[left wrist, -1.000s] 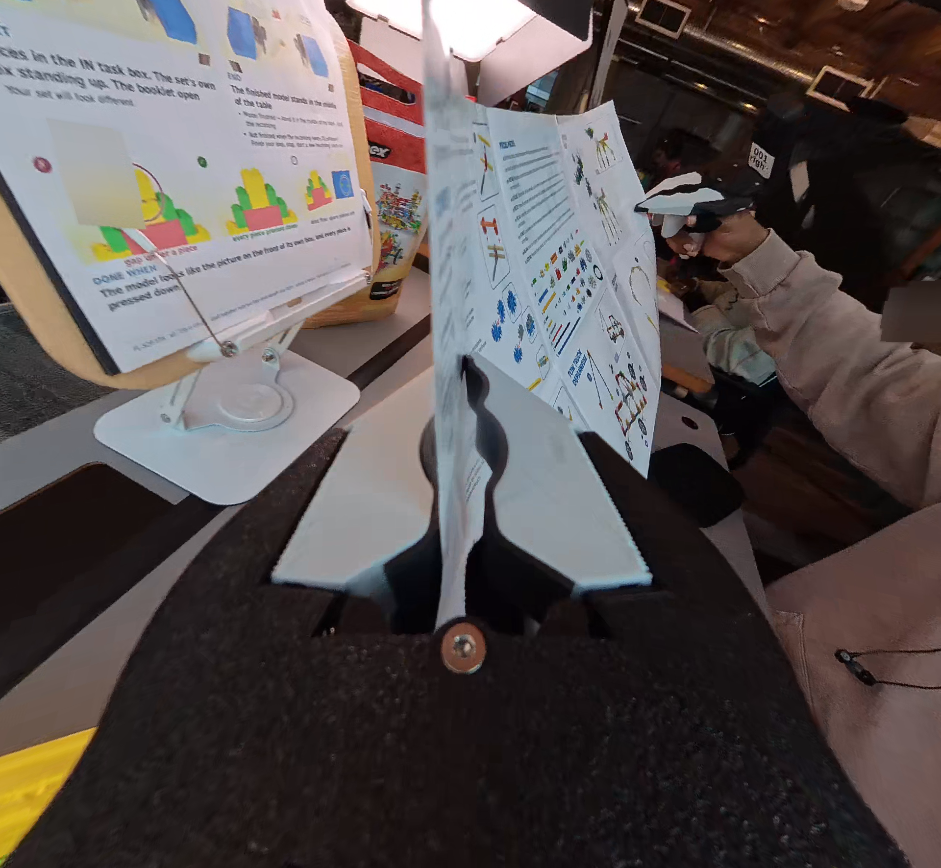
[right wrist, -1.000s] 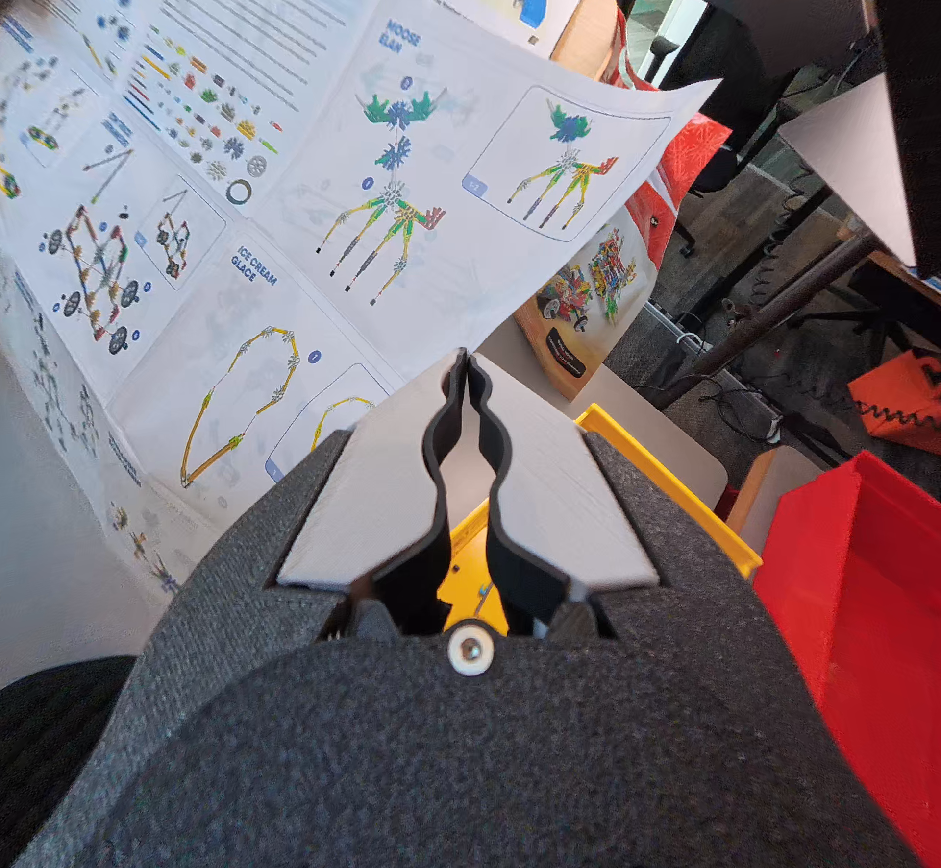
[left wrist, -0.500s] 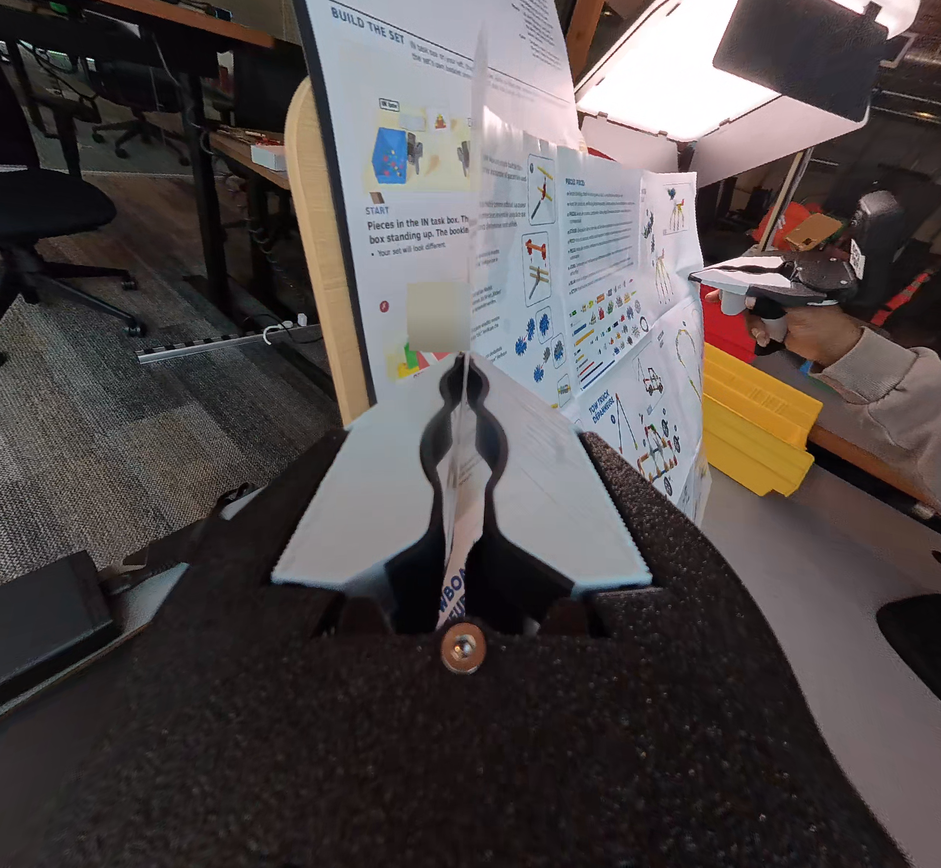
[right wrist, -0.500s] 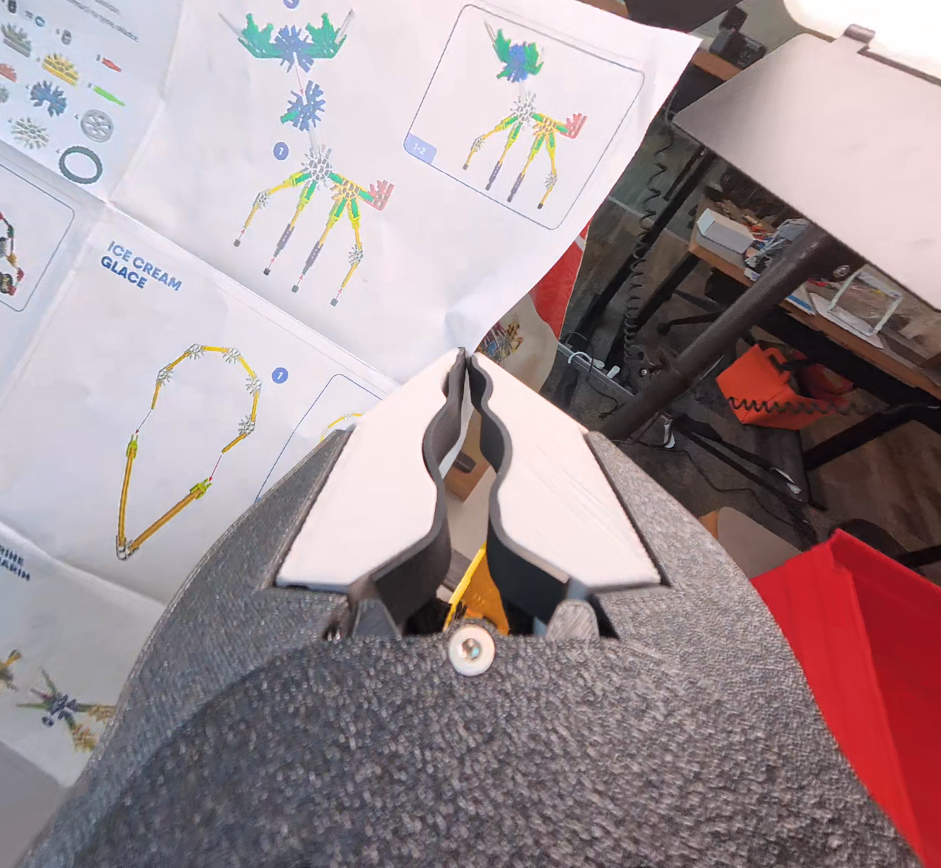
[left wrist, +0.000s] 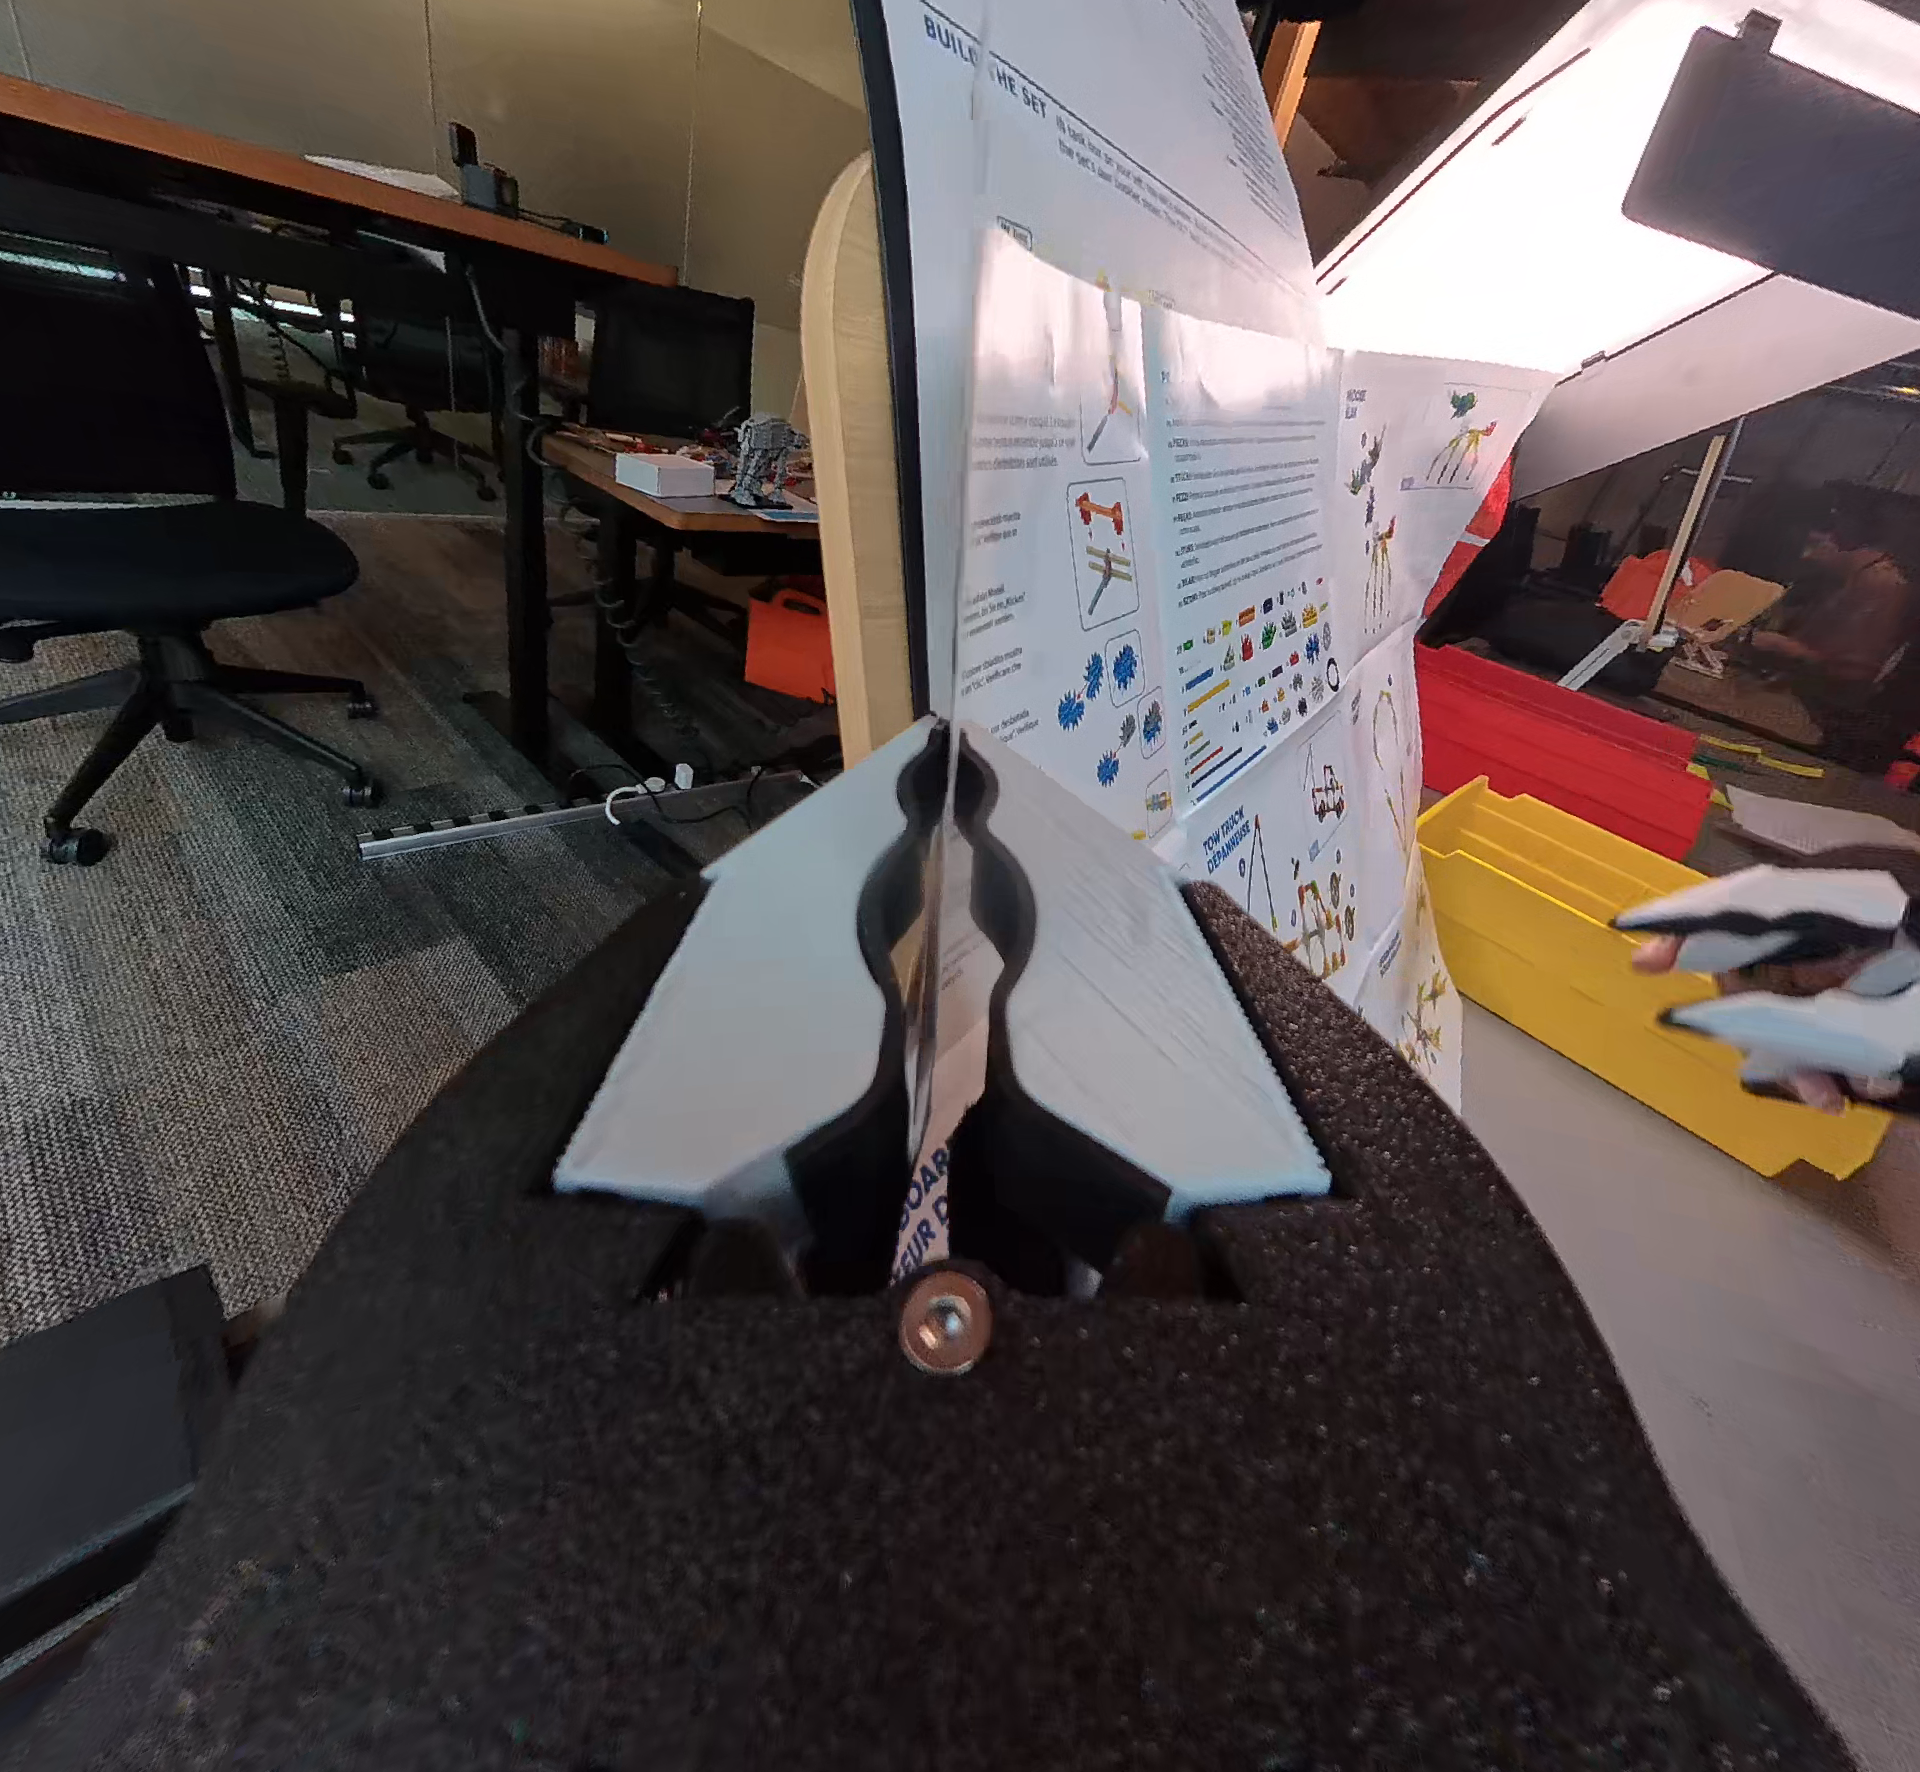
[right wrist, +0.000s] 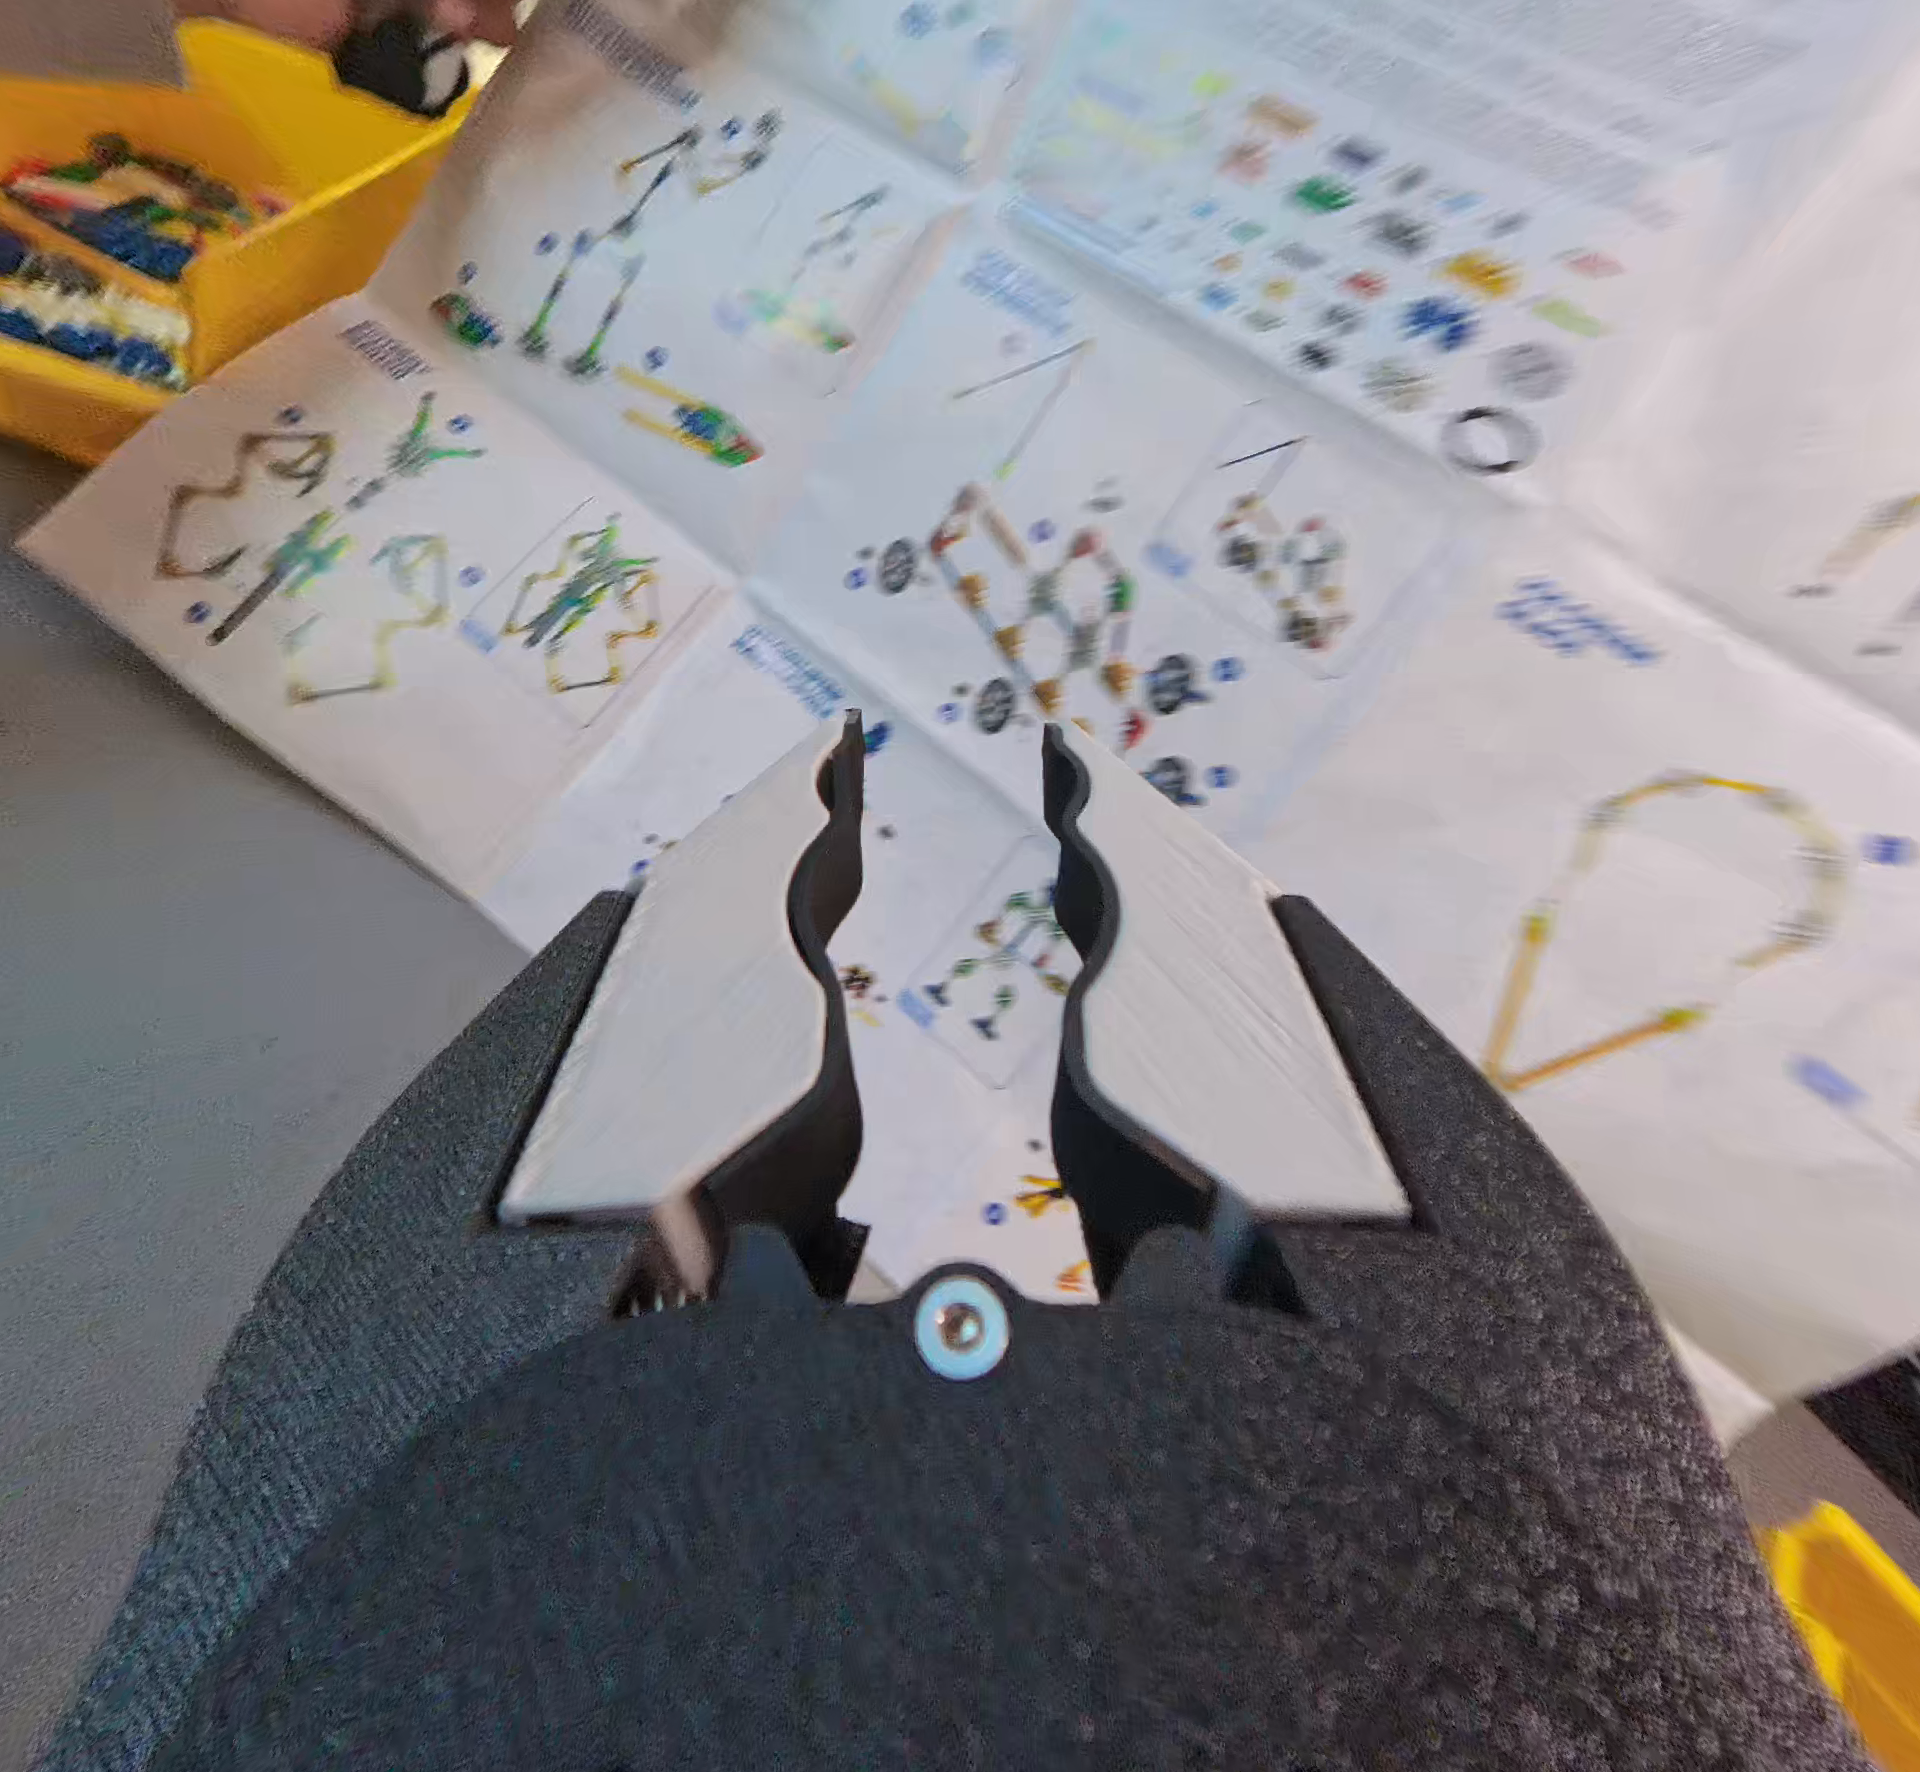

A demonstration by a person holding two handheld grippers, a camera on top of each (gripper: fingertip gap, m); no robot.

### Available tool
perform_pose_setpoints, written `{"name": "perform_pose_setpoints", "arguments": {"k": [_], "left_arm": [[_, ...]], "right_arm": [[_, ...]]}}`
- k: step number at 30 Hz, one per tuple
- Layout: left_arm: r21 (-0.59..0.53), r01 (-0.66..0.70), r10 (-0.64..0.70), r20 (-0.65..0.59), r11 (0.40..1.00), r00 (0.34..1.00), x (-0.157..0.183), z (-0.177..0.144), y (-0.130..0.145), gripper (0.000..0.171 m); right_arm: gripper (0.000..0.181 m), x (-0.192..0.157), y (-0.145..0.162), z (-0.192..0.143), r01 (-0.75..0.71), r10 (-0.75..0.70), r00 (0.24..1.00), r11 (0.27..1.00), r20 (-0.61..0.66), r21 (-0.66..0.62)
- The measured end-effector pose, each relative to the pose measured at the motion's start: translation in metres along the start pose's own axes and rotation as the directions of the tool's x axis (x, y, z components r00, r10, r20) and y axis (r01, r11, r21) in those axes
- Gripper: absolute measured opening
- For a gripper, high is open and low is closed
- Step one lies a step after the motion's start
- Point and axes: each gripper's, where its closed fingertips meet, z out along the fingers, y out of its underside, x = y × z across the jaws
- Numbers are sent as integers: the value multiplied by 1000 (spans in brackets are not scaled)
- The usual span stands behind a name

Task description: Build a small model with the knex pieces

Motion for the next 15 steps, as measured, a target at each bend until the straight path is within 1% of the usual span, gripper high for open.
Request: {"name": "perform_pose_setpoints", "arguments": {"k": [2, 3, 5, 8, 11, 13, 15], "left_arm": [[16, -1, 1, -6, 1000, 1000, 3, 5, -4, 0], [20, -5, 5, -9, 1000, 1000, 5, 7, -6, 0], [14, -11, 12, -20, 1000, 1000, 10, 10, -8, 0], [-1, -20, 20, -20, 1000, 1000, 12, 14, -9, 0], [-9, -11, 11, -12, 1000, 1000, 10, 13, -12, 3], [1, 4, -4, -11, 1000, 1000, 9, 8, -16, 16], [15, 6, -6, 23, 1000, 1000, 7, -1, -22, 30]], "right_arm": [[34, -56, 33, 34, 75, -65, 994, 990, 85, -116], [35, -75, 50, 49, 131, -115, 988, 977, 102, -169], [36, -96, 72, 75, 189, -169, 980, 958, 107, -216], [38, -99, 90, 106, 213, -203, 977, 942, 67, -259], [41, -91, 96, 124, 145, -139, 989, 947, 42, -286], [44, -83, 95, 129, 124, -123, 992, 949, 21, -290], [44, -80, 96, 131, 95, -93, 995, 950, 21, -298]]}}
